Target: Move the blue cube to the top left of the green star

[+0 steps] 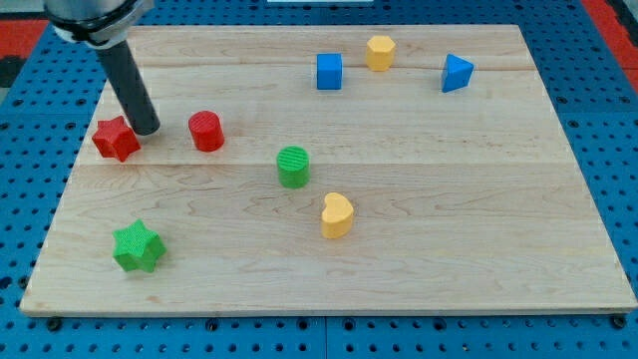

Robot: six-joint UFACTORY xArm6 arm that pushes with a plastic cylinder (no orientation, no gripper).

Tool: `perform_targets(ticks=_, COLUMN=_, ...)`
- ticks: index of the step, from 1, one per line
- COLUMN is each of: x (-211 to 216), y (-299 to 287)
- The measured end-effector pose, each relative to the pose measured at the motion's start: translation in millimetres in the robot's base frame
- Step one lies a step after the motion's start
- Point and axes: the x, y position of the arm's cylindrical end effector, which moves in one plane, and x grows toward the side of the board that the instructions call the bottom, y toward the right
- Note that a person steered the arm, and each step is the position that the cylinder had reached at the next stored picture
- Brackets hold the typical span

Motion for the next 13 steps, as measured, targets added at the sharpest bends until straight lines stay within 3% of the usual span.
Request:
perform_targets(ticks=1, x=-48.7, y=42.5)
perform_targets(ticks=2, x=-59.8, y=129.4)
perform_targets(ticks=3, x=-42.2, y=204.8)
perform_targets(ticks=4, x=-60.5, y=287.0)
perform_targets(ticks=5, x=-101.9, y=318.7)
perform_targets(ticks=7, x=-111.0, y=186.1)
perform_targets(ticks=8, x=-87.7, y=190.6)
perform_targets(ticks=9, x=-73.9, y=148.1)
perform_targets(ticks=10, x=-103.3, y=147.6)
perform_targets(ticks=11, x=-97.1, y=127.3)
perform_targets(ticks=13, x=-37.3, y=128.0)
